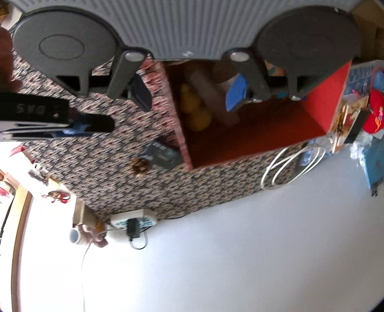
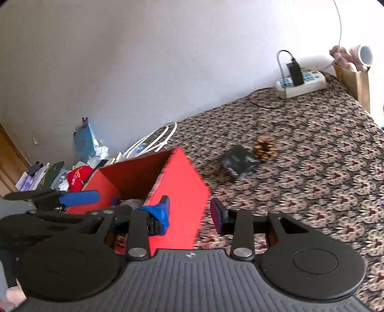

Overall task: Organize rigid objects
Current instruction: 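Withdraw the right gripper from the box toward the pine cone, then grasp the brown pine cone with the right gripper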

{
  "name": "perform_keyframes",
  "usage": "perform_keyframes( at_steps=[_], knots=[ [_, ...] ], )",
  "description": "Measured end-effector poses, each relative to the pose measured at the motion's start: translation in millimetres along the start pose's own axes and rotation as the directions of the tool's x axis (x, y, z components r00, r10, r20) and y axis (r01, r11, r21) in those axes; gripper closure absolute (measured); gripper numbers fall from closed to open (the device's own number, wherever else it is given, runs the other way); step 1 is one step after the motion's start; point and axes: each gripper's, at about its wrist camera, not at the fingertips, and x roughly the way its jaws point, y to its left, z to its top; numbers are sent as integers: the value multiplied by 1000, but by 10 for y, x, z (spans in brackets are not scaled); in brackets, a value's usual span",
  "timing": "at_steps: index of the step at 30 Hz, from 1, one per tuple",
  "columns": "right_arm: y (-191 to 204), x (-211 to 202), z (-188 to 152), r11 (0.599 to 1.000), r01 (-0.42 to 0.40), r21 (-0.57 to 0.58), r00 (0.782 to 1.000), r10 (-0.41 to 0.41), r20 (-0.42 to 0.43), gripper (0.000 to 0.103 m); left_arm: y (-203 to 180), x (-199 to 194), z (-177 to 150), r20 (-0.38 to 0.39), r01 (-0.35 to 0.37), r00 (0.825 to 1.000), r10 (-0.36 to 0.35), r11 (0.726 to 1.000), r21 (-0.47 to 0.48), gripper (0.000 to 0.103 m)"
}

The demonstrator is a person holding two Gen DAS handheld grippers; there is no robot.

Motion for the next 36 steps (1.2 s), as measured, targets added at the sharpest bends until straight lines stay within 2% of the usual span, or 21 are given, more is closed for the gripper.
perform_keyframes(
  at_steps=[9,18,25,33,36],
  knots=[
    [-622,-75,23,998,8,56,998,-4,-63,82,-708,167,72,-26,19,1000,-18,999,32,34],
    [-1148,67,111,996,32,85,990,-20,-142,82,-1158,543,-29,-51,53,997,-50,998,47,34],
    [-1314,416,281,997,80,23,982,-75,-172,82,-1297,1040,-101,-76,87,994,-85,996,26,33],
    [-1512,994,667,995,73,75,979,-57,-197,82,-1233,1547,-139,-105,105,989,-107,994,-26,33],
    [-1526,1253,848,992,57,109,980,-35,-198,81,-1173,1660,-151,-122,140,982,-145,989,-50,33]
  ],
)
